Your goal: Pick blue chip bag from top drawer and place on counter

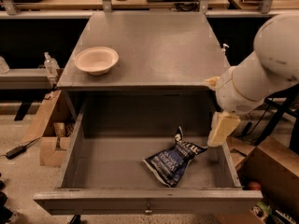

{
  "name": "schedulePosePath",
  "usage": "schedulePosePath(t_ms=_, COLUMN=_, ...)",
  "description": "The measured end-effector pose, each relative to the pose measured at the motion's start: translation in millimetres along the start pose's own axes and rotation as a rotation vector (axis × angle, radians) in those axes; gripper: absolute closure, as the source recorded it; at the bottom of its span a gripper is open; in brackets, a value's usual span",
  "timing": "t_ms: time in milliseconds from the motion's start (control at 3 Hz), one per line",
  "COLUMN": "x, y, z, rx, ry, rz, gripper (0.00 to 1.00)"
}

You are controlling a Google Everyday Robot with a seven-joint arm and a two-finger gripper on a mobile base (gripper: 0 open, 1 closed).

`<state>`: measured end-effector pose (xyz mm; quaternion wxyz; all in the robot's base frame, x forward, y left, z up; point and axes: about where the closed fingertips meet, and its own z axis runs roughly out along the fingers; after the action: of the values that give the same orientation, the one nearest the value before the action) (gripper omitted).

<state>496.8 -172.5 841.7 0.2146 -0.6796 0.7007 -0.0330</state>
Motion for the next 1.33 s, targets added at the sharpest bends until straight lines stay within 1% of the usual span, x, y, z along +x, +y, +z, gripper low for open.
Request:
schedulePosePath(t_ms=333, x=4, y=-2, z=28, rx=0.022, ry=0.016, rz=-0.074, gripper=0.00)
schedulePosePath(t_ms=667, x=4, y=-4, z=29, rx=0.029, ry=0.015, rz=-0.076, gripper=0.00)
schedulePosePath(t_ms=1000, x=-7, y=7, z=53, rx=-0.019, ry=0.072, rz=-0.158, gripper=0.00)
schedulePosePath(t_ms=1333, x=-12, y=28, z=93, rx=-0.104, ry=0.129, rz=-0.292, gripper=0.00)
